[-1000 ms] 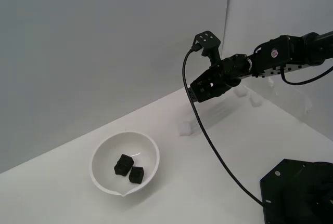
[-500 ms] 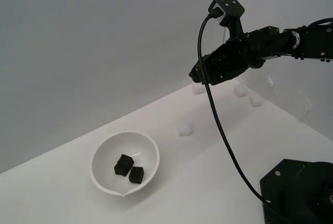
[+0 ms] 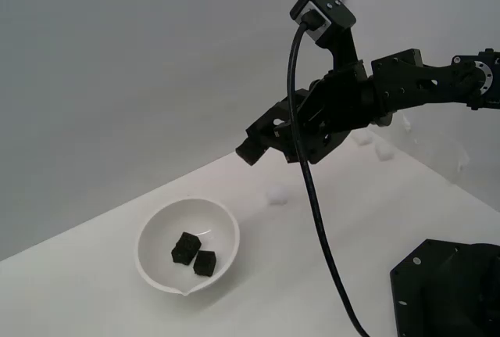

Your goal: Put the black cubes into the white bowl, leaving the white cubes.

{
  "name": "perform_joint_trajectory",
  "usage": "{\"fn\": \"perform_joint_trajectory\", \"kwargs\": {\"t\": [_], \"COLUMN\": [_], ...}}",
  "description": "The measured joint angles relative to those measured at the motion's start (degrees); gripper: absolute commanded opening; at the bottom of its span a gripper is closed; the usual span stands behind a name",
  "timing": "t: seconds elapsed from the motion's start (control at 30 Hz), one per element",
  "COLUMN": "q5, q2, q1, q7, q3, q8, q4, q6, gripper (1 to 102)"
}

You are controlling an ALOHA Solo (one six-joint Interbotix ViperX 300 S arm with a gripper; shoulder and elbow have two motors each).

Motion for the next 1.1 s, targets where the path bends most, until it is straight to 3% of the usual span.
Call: {"fn": "perform_joint_trajectory", "kwargs": {"t": [0.17, 0.4, 0.67, 0.73, 0.83, 0.9, 1.1], "q5": [0.00, -0.18, -3.34, -3.60, -3.78, -3.87, -3.87], "q2": [-2.55, -8.53, -15.12, -15.82, -16.79, -17.58, -19.95], "q1": [-5.01, -10.55, -17.75, -18.90, -19.60, -19.51, -20.21], "q7": [-3.08, -7.29, -11.78, -13.10, -14.85, -15.12, -15.21], "q3": [-2.55, -8.70, -15.29, -16.00, -17.05, -17.75, -20.13], "q8": [-2.02, -3.08, -4.22, -4.13, -4.22, -4.13, -4.22], "q4": [0.00, -0.09, -3.34, -3.60, -3.78, -3.87, -3.96], "q6": [0.00, 0.00, -0.09, -0.53, -1.67, -2.64, -3.08], "gripper": [3, 3, 5, 21, 62, 82, 84]}}
